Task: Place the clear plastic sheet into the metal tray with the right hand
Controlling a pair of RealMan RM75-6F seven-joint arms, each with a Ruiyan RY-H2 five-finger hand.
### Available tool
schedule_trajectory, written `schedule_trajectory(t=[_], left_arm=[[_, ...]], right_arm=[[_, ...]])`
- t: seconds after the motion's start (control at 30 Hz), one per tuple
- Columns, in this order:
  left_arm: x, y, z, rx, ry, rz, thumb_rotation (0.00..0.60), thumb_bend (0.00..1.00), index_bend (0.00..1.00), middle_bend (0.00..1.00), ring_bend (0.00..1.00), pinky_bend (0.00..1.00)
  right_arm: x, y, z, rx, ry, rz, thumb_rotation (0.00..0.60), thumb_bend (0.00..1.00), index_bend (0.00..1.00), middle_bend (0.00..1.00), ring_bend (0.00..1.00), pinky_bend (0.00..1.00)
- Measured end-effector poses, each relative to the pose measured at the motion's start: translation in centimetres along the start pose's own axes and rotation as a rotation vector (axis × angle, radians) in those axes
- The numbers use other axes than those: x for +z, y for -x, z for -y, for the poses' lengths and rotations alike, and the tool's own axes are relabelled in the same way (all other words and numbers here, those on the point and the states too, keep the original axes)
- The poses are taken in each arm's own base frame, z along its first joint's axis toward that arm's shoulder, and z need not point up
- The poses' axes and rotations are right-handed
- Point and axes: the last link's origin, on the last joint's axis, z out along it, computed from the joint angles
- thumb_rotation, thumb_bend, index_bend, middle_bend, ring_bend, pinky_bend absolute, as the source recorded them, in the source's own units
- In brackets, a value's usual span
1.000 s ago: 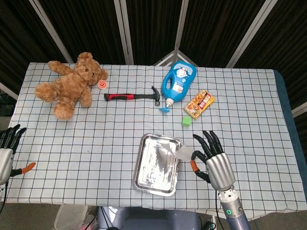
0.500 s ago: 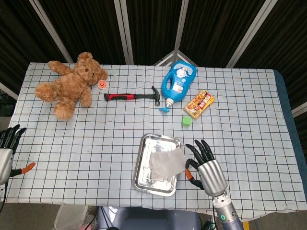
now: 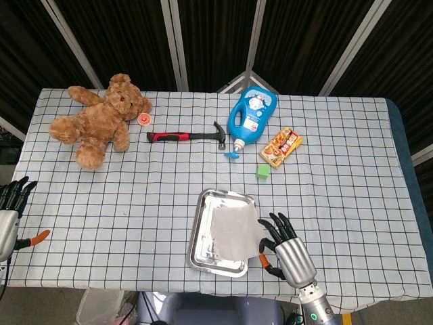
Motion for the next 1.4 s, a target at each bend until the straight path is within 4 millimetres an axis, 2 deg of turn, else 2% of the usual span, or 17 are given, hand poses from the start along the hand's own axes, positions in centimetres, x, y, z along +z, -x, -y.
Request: schedule_trajectory(t=[0.17, 0.4, 0.87, 1.4], left_arm=[[0.0, 0.0, 0.1, -0.001, -0.006, -0.002, 0.6, 0.0, 0.0, 0.0, 0.0, 0.0], [0.2, -0.2, 0.5, -0.006, -0.022, -0.009, 0.6, 0.0, 0.0, 0.0, 0.0, 0.0], [0.6, -0.4, 1.2, -0.014, -0.048, -0.017, 0.6, 0.0, 0.0, 0.0, 0.0, 0.0], [0.8, -0.5, 1.5, -0.023, -0.062, -0.026, 0.6, 0.0, 0.0, 0.0, 0.0, 0.0]], right_arm=[[0.0, 0.4, 0.3, 0.011, -0.04, 0.068, 0.6, 0.52, 0.65, 0.2, 0.03, 0.0], [1.1, 0.8, 0.7, 0.042, -0.063, 0.119, 0.6, 0.52, 0.65, 0.2, 0.03, 0.0], [2.1, 2.3, 1.7, 0.001, -0.004, 0.114, 0.6, 0.52, 0.65, 0.2, 0.03, 0.0], [2.8, 3.3, 3.8, 0.018, -0.037, 0.135, 0.6, 0.52, 0.65, 0.2, 0.02, 0.0]])
